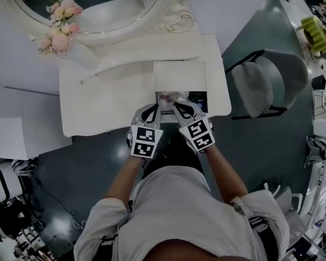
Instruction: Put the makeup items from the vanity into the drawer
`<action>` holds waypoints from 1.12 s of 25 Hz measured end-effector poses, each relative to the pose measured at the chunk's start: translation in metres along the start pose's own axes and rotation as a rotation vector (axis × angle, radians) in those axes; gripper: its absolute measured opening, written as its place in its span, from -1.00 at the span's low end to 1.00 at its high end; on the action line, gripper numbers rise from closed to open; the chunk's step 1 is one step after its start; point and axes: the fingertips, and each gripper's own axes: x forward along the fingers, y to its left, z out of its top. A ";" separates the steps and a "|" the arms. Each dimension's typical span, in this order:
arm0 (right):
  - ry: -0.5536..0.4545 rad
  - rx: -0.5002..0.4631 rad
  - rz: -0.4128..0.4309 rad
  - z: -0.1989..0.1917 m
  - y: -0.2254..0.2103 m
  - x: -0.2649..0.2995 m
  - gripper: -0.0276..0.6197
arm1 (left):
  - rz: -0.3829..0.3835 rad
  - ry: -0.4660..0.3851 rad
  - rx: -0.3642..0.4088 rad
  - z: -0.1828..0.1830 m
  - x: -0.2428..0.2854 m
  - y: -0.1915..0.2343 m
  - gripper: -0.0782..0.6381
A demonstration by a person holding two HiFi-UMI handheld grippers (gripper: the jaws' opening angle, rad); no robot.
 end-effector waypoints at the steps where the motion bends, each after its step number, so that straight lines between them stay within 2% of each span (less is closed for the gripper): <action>1: -0.012 -0.005 -0.004 0.008 0.010 -0.002 -0.89 | 0.004 -0.028 -0.002 0.005 -0.010 0.001 -0.77; 5: -0.062 -0.028 -0.022 0.029 0.050 -0.021 -0.91 | 0.015 -0.110 0.000 0.012 -0.060 -0.002 -0.77; 10: -0.145 -0.010 -0.054 0.042 0.090 -0.054 -0.91 | 0.050 -0.163 -0.083 -0.002 -0.117 -0.001 -0.77; 15: -0.219 -0.014 -0.092 0.055 0.119 -0.089 -0.91 | 0.051 -0.234 -0.082 0.000 -0.158 -0.005 -0.77; 22: -0.284 0.008 -0.151 0.060 0.129 -0.134 -0.92 | 0.002 -0.278 -0.104 0.005 -0.170 -0.039 -0.77; 28: -0.342 -0.029 -0.177 0.076 0.120 -0.155 -0.92 | -0.003 -0.331 -0.096 0.029 -0.173 -0.058 -0.77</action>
